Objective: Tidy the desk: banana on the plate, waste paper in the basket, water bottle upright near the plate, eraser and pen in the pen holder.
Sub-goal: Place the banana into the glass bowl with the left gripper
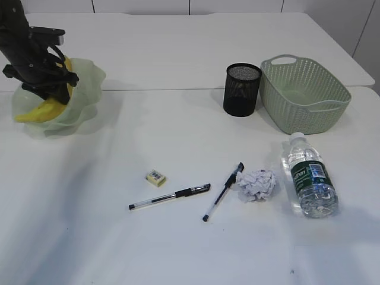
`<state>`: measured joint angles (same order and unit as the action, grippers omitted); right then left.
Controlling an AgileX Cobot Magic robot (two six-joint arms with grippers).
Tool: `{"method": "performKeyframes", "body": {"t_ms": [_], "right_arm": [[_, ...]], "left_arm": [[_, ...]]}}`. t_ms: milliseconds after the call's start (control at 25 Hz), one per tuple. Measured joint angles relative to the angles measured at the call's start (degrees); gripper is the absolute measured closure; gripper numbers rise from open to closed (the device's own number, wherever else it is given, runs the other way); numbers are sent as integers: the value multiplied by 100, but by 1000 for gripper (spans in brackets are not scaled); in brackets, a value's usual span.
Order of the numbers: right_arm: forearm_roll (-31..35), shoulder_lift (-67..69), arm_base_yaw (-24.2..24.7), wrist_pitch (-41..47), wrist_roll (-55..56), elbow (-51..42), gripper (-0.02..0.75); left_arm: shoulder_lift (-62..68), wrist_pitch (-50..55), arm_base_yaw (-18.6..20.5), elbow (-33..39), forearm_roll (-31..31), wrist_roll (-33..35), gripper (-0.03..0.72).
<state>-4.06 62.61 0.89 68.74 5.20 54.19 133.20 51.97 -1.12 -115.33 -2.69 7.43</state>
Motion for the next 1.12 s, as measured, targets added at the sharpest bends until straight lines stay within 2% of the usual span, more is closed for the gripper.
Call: {"method": "performKeyframes", "body": {"t_ms": [720,1120], "right_arm": [[0,0,0,-43,0,0,317],[0,0,0,-65,0,0,317]], "left_arm": [[-11,136,0,-16,-198,14,444],[-43,147,0,-494,-444,14,444]]}}
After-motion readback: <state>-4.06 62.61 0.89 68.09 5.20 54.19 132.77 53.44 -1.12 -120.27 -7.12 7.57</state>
